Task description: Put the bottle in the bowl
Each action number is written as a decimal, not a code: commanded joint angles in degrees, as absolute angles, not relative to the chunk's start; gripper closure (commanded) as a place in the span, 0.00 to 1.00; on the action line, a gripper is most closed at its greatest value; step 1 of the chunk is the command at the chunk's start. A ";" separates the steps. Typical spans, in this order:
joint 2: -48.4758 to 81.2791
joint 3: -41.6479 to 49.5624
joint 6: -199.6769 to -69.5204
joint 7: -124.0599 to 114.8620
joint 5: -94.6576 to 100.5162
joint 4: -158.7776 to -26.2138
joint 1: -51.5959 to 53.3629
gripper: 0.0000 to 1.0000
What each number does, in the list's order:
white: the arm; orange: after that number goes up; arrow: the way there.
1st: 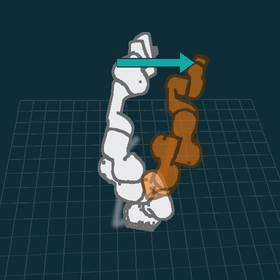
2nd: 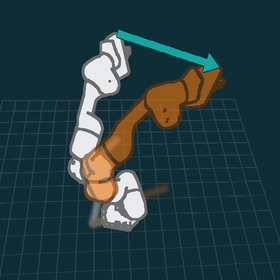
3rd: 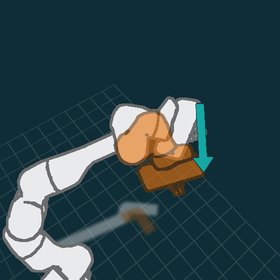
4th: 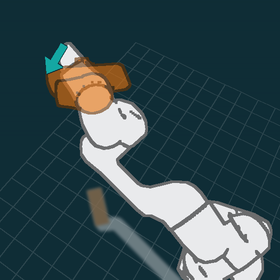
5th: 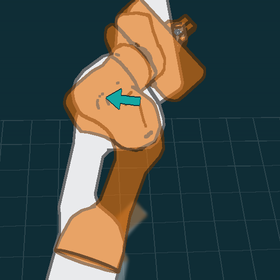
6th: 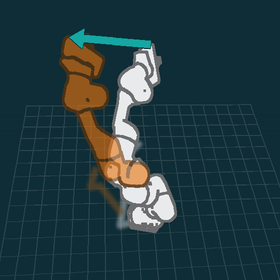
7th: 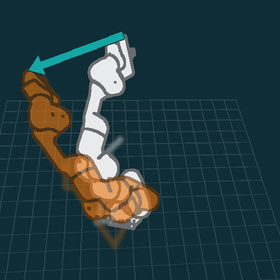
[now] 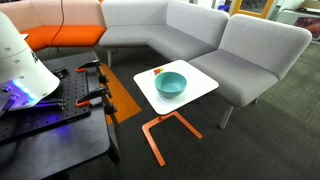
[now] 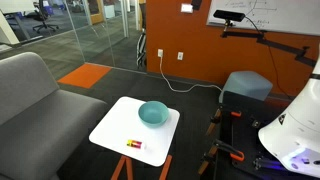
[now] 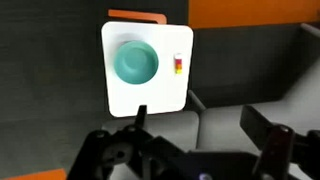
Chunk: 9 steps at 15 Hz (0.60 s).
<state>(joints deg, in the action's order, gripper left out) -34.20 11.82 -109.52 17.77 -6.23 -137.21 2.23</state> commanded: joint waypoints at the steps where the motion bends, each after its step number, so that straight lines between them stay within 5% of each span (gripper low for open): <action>1: -34.05 10.91 -109.35 18.30 -6.82 -137.07 1.07 0.00; 9: -33.36 10.85 -109.86 18.99 -7.52 -136.96 1.78 0.00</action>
<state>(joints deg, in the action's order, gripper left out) -34.26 11.73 -109.52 17.77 -6.23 -137.18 2.13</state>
